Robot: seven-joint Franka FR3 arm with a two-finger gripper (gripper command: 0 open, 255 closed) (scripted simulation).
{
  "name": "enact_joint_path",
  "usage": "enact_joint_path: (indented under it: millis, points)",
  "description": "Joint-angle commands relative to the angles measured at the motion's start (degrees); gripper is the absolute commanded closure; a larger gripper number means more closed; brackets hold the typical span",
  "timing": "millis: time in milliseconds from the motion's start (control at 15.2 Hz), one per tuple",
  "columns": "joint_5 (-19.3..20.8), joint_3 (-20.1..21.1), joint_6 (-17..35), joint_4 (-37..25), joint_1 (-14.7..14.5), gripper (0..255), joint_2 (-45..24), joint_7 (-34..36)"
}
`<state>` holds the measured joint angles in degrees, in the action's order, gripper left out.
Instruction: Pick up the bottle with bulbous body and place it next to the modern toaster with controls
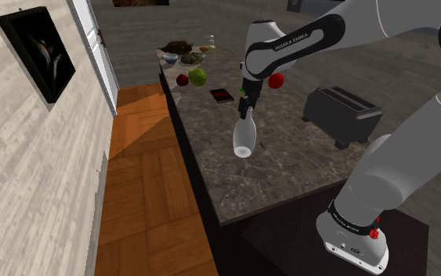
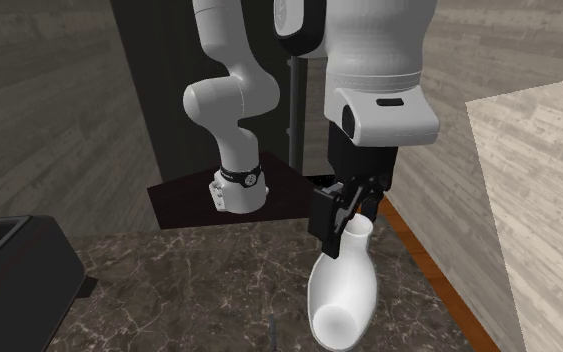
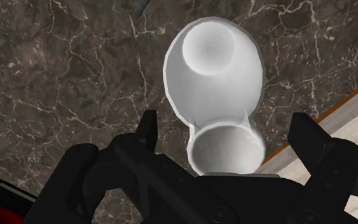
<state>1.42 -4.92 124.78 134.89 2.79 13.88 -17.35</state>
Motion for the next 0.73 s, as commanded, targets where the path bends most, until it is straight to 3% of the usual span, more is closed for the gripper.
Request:
enact_joint_path:
  millis: [0, 660]
  points:
    - [0.0, 0.0, 0.0, 0.0, 0.0, 255, 0.0, 0.0]
    - [0.01, 0.02, -0.8, -0.49, 0.0, 255, 0.31, 0.01]
